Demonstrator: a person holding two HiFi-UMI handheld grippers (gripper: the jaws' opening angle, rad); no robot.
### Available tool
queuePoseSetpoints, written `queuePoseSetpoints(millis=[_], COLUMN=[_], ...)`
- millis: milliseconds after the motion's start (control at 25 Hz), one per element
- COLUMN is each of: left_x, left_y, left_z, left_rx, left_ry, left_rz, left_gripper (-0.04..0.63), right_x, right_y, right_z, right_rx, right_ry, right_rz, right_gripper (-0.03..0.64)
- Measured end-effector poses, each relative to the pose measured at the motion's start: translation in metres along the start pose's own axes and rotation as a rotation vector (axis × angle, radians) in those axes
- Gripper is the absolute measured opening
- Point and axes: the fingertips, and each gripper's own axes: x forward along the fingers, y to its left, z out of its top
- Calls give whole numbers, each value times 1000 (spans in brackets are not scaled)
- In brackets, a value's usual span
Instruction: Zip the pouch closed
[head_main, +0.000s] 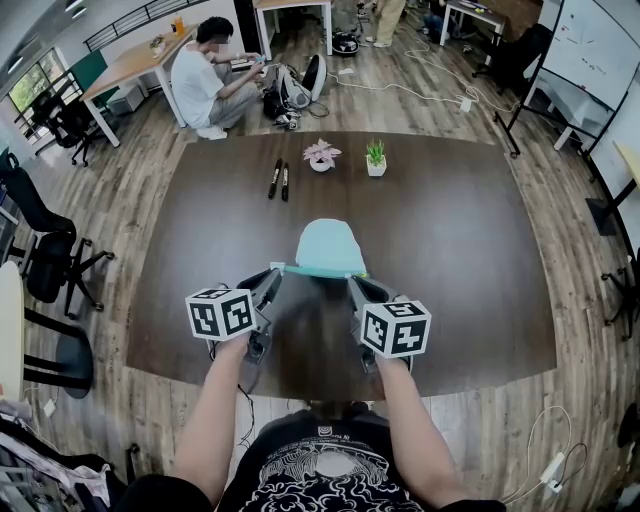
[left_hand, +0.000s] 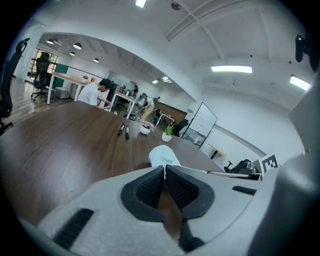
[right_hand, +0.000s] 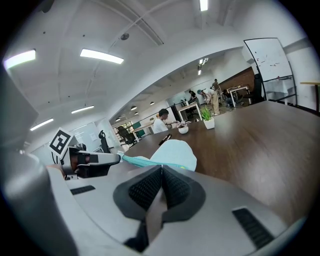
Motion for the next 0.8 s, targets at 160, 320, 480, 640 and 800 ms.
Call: queuePoseSetpoints(millis=[160,320,480,640,800], left_x=[1,-2,-4,-2,-3], left_y=[2,7,9,10,13], left_z=[-1,1,1,-1,-2], left_rx=[-5,-17,-23,-22,-28], left_ry=[-5,-11,-11,-13,-15], left_rz=[9,18,22,22,28], left_gripper=[20,20,20,20,20], right_x=[0,-2,-1,-1,-2], right_y=[-3,-7,-7,-9,-13], right_z=[-1,0,1,0,0], right_rx=[0,9,10,10,12], right_ry=[-3,-4,-4,-6,-10], right_rz=[-7,-18,-20,-22,-33], right_gripper=[2,2,2,2,2])
